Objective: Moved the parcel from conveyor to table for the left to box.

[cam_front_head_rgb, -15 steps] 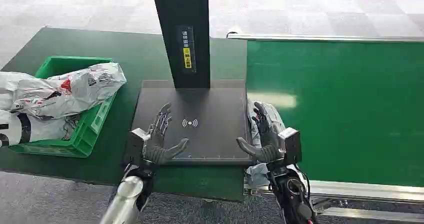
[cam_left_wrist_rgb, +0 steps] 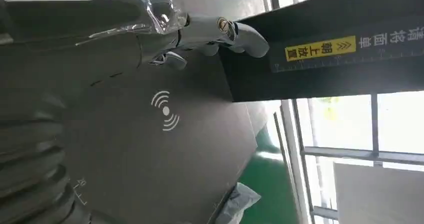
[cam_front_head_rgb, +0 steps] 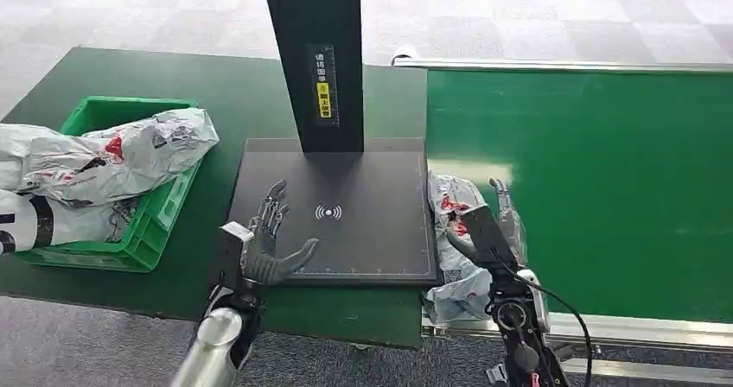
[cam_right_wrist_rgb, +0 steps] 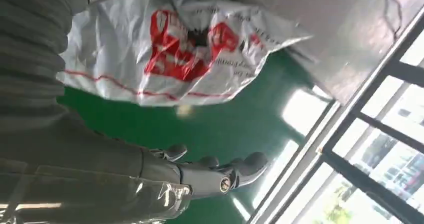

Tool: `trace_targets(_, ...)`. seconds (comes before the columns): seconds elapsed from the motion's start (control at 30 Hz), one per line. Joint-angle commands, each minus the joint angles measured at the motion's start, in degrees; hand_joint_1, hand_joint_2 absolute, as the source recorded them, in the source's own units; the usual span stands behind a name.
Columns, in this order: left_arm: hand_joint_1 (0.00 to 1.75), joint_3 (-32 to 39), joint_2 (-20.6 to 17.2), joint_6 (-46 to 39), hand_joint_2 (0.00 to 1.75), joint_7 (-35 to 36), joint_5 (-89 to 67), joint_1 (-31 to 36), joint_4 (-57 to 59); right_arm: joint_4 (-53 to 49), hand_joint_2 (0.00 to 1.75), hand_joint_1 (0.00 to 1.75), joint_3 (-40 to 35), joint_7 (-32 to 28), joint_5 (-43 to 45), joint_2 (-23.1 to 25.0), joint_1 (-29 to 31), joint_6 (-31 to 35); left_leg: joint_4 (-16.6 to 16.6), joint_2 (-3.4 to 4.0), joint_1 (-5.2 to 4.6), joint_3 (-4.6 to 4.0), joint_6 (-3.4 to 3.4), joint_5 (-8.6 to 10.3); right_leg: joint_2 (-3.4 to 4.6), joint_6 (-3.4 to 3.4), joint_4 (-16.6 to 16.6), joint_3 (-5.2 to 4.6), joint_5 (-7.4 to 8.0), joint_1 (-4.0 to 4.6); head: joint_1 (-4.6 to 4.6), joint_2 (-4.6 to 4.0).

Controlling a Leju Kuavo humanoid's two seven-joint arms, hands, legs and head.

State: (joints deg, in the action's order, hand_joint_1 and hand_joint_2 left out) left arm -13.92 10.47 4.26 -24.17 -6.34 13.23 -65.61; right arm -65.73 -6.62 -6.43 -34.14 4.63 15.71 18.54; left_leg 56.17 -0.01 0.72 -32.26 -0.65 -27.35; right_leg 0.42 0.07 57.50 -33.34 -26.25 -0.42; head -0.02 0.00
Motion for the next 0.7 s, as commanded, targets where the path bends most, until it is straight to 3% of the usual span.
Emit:
trace_targets(0.03, 0.0, 0.5, -0.7, -0.2, 1.75, 1.0, -0.5, -0.8, -0.1, 3.6, 1.75, 0.0, 3.1, 3.6, -5.9, -1.7, 1.7, 4.0, -0.1, 0.01, -0.01, 0.12, 0.03, 0.02, -0.02, 0.0, -0.1, 0.12, 0.02, 0.0, 0.0, 0.0)
trace_targets(0.17, 0.0, 0.2, -0.7, -0.5, 1.75, 1.2, -0.7, -0.8, 0.1, 3.0, 1.75, 0.0, 5.2, 5.6, -9.6, -2.0, 0.7, 4.1, -0.1, -0.02, -0.02, 0.08, 0.04, 0.01, -0.04, 0.01, -0.1, 0.07, 0.0, -0.01, -0.02, 0.0)
trace_targets(0.27, 0.0, -0.1, -0.9, -0.3, 1.75, 1.6, -0.9, -0.2, 1.0, 4.5, 1.75, 0.0, 5.1, 10.8, -10.1, -2.9, 0.1, -5.7, 0.0, -0.04, 0.0, 0.04, 0.03, 0.02, -0.06, 0.01, -0.1, 0.04, 0.01, 0.0, 0.0, 0.0)
trace_targets(0.53, 0.0, -0.1, -0.9, -0.3, 1.75, 1.6, -0.9, -0.1, 1.0, 4.6, 1.75, 0.0, 5.1, 10.8, -10.2, -2.8, 0.0, -5.6, -0.1, -0.01, -0.02, 0.1, 0.03, 0.01, -0.04, 0.0, -0.1, 0.1, 0.0, -0.01, -0.02, 0.0)
trace_targets(0.57, 0.0, -0.4, -0.9, 0.2, 1.75, 1.9, -1.0, 0.2, 1.5, 5.7, 1.75, 0.0, 4.2, 13.4, -10.1, -3.5, 0.2, -12.0, -0.1, -0.01, -0.01, 0.06, 0.02, 0.01, -0.04, 0.0, -0.1, 0.05, 0.0, -0.01, -0.02, 0.0)
trace_targets(0.7, 0.0, -0.9, -0.3, 0.7, 1.75, 2.3, -0.8, 1.1, 3.5, 11.7, 1.75, 0.0, 3.4, 14.8, -12.5, -4.2, 0.2, -16.4, -0.1, -0.07, 0.01, 0.11, 0.05, 0.04, -0.11, 0.01, -0.1, 0.14, 0.03, 0.02, 0.0, 0.0)
